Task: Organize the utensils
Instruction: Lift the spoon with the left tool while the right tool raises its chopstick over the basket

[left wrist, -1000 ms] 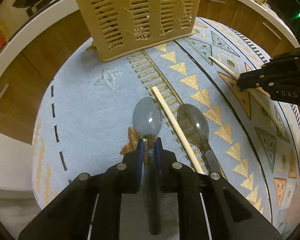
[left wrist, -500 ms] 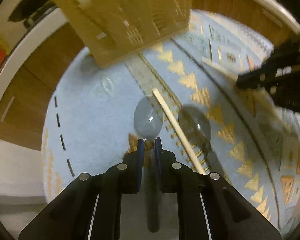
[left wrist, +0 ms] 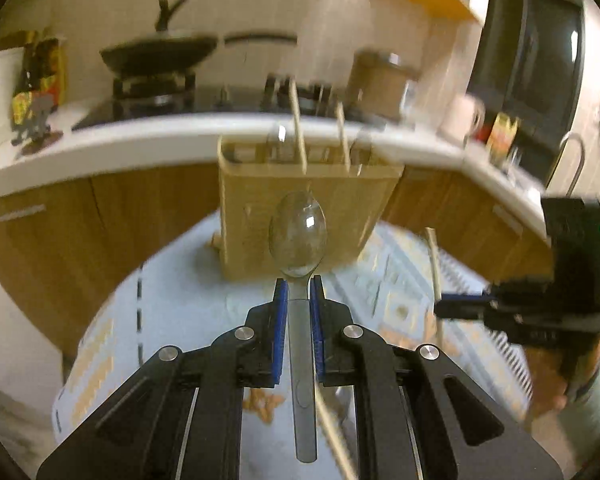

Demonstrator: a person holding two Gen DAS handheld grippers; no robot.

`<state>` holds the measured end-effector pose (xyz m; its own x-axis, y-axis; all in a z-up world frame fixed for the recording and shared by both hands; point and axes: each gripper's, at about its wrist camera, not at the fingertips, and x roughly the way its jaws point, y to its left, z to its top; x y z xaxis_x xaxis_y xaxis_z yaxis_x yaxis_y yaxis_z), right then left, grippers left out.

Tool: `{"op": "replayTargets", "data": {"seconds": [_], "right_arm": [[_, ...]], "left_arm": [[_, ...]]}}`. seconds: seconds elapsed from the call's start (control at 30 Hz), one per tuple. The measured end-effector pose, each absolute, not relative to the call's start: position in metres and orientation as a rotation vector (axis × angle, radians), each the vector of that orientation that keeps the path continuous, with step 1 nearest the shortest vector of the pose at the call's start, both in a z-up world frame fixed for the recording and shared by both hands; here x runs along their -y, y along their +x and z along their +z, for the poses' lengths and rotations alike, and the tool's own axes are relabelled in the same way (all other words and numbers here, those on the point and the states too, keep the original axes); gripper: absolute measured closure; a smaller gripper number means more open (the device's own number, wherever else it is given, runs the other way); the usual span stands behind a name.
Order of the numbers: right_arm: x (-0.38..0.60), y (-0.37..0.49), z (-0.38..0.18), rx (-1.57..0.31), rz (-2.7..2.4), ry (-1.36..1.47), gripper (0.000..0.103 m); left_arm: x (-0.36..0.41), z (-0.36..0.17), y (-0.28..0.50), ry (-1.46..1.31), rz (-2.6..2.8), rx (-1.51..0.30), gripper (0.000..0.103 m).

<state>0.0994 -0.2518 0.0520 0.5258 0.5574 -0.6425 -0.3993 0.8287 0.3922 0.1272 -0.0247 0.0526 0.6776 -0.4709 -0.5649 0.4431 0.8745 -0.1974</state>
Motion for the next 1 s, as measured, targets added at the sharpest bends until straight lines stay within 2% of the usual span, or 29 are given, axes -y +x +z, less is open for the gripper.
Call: {"op": "replayTargets", "data": {"seconds": [0.17, 0.37, 0.83, 1.0], "right_arm": [[0.266, 0.101, 0.092, -0.639, 0.618, 0.279, 0.100], [0.281, 0.132, 0.135, -0.490, 0.622, 0.328, 0.100], [0.280, 0.177, 0.188, -0.449, 0.563, 0.254, 0.100], [0.273, 0.193, 0.191, -0.452, 0.510, 0.190, 0.100]], "left_arm": [[0.023, 0.085, 0.129, -0.115, -0.524, -0.522, 0.094], [0.022, 0.129, 0.143, -0.194, -0.533, -0.385, 0.094], [0.019, 0.163, 0.188, -0.260, -0.523, -0.235, 0.094], [0.026, 0.146, 0.223, -0.283, -0.484, -0.225, 0.094]]}}
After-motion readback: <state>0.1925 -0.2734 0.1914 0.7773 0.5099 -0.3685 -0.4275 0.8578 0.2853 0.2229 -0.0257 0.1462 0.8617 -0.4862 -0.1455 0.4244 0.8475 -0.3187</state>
